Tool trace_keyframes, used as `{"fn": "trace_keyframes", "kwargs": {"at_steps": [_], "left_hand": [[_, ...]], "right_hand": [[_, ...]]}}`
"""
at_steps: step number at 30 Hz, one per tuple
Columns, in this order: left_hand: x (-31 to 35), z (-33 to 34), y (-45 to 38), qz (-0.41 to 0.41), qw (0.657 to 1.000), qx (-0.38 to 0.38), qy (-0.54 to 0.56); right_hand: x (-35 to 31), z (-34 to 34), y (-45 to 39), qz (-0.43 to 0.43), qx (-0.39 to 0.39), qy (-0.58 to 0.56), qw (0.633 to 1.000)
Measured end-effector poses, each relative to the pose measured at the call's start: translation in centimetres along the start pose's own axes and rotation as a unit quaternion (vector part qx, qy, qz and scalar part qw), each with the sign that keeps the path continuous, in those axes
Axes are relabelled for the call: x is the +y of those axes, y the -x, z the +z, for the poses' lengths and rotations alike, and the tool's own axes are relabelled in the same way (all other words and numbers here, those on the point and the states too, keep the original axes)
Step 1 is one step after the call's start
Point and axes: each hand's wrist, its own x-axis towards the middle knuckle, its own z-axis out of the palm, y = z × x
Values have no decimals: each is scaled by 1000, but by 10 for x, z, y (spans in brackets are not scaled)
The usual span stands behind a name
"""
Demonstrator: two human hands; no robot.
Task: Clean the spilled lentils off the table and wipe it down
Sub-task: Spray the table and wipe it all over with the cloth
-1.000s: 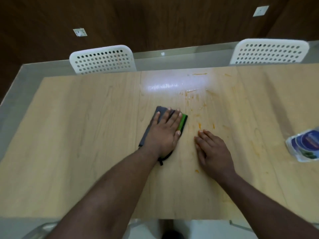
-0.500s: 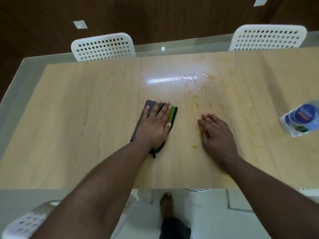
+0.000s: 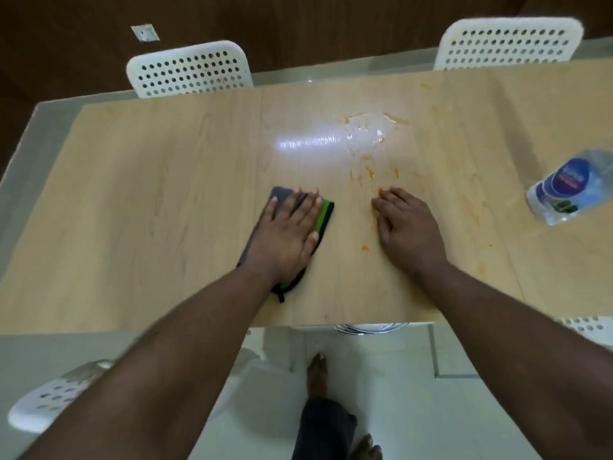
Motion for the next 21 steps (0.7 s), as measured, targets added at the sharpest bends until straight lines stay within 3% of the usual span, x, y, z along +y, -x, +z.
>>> {"fn": "trace_keyframes", "kwargs": {"at_steps": [3, 9, 13, 16, 19, 21], "left_hand": [[20, 3, 7, 13, 1000, 5, 5], [67, 2, 75, 135, 991, -22, 8], [69, 2, 87, 200, 979, -37, 15], [59, 1, 79, 275, 960, -47, 35], [40, -2, 63, 302, 936, -52, 170], [20, -4, 47, 253, 929, -38, 267]], "right_hand": [[2, 2, 4, 7, 6, 2, 1000], [0, 2, 2, 2, 16, -10, 1000], [2, 6, 2, -2, 7, -9, 1000], [-3, 3, 9, 44, 30, -6, 999], [-37, -2, 32, 104, 105, -28, 989], [-76, -3, 56, 150, 150, -38, 976]]}}
